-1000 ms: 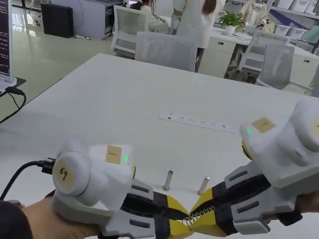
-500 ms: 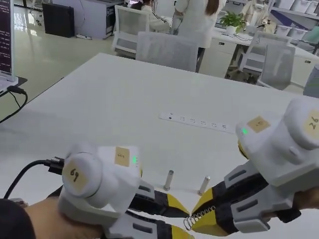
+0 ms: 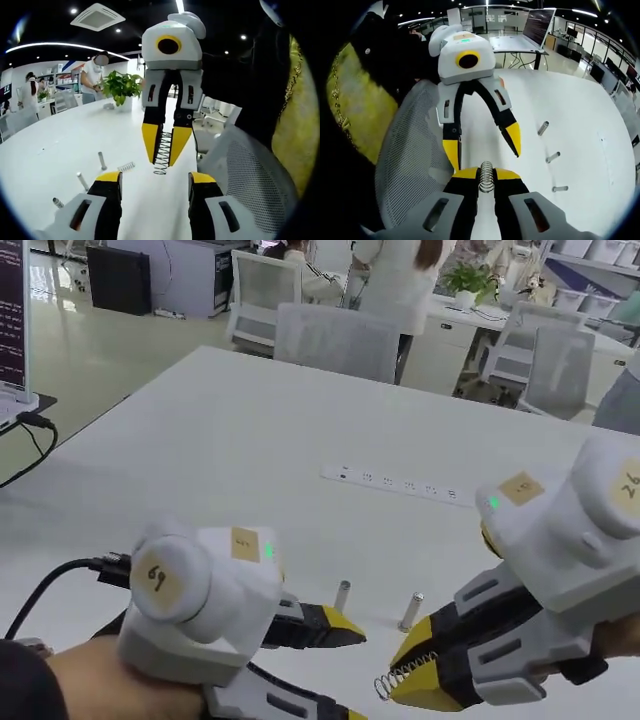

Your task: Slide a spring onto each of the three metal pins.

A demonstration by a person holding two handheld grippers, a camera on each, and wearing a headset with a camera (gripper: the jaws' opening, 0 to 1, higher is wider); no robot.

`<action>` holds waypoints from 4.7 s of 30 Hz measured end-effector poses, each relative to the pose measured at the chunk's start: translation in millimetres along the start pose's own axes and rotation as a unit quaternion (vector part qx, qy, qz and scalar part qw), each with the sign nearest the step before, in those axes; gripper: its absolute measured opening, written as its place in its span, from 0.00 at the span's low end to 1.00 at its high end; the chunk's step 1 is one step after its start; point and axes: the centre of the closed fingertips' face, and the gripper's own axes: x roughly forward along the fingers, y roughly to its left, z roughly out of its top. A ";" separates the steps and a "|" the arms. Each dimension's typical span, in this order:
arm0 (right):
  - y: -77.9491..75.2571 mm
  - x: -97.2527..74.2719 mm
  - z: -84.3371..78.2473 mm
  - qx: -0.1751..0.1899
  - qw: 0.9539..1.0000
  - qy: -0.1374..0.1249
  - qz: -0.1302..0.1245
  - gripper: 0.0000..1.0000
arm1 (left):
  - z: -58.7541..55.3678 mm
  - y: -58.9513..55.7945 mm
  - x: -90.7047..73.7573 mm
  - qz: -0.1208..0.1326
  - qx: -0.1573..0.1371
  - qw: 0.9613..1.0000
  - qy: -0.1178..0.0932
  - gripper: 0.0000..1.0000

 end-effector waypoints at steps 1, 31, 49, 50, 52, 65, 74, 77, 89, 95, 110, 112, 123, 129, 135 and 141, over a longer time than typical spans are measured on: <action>-0.2 0.0 -0.2 0.000 1.000 0.000 0.000 0.08 | -0.1 0.4 -0.1 0.001 -0.001 1.000 0.000 0.51; -5.7 -3.5 -1.6 0.000 1.000 0.013 -0.001 0.08 | -6.9 22.6 -16.3 0.066 -0.075 0.995 -0.008 0.94; -26.4 -5.8 1.0 -0.007 1.000 0.024 -0.007 0.08 | -24.4 44.2 -70.5 0.147 -0.090 0.985 -0.009 0.93; -28.5 -6.2 1.1 -0.007 1.000 0.026 -0.008 0.08 | -25.5 45.1 -73.4 0.152 -0.090 0.984 -0.008 0.93; -33.2 -7.3 1.5 -0.007 1.000 0.029 -0.010 0.08 | -26.3 46.4 -77.9 0.160 -0.090 0.983 -0.010 0.93; -64.6 -12.2 17.1 -0.019 0.999 0.042 -0.023 0.08 | -25.6 53.5 -94.5 0.190 -0.101 0.976 -0.026 0.91; -90.8 -10.0 24.1 -0.030 0.997 0.063 -0.033 0.08 | -32.4 56.4 -104.7 0.203 -0.104 0.973 -0.021 0.90; -99.5 -6.7 27.0 -0.030 0.997 0.067 -0.033 0.08 | -32.3 57.5 -106.2 0.207 -0.103 0.973 -0.022 0.90; -132.5 13.1 18.6 -0.057 0.987 0.145 -0.038 0.08 | -36.5 60.5 -111.9 0.218 -0.099 0.971 -0.018 0.89; -142.1 20.7 20.9 -0.066 0.984 0.165 -0.030 0.08 | -40.1 61.1 -111.1 0.219 -0.102 0.970 -0.017 0.89; -157.9 46.2 6.0 -0.064 0.976 0.209 -0.002 0.08 | -42.5 59.5 -105.2 0.213 -0.099 0.972 -0.010 0.87; -159.5 48.3 4.3 -0.062 0.975 0.213 0.001 0.08 | -42.8 59.8 -104.8 0.213 -0.100 0.972 -0.010 0.87; -167.8 56.7 -8.0 -0.056 0.971 0.232 0.006 0.08 | -42.9 60.3 -103.1 0.211 -0.100 0.972 -0.009 0.87; -164.6 59.0 -7.5 -0.055 0.971 0.233 0.009 0.08 | -42.9 60.0 -102.5 0.209 -0.100 0.973 -0.008 0.86; -163.0 60.5 -9.1 -0.054 0.970 0.235 0.011 0.08 | -43.6 59.0 -102.6 0.207 -0.101 0.973 -0.008 0.85; -162.9 62.2 -11.2 -0.053 0.970 0.238 0.011 0.08 | -44.2 58.9 -102.6 0.207 -0.101 0.973 -0.008 0.84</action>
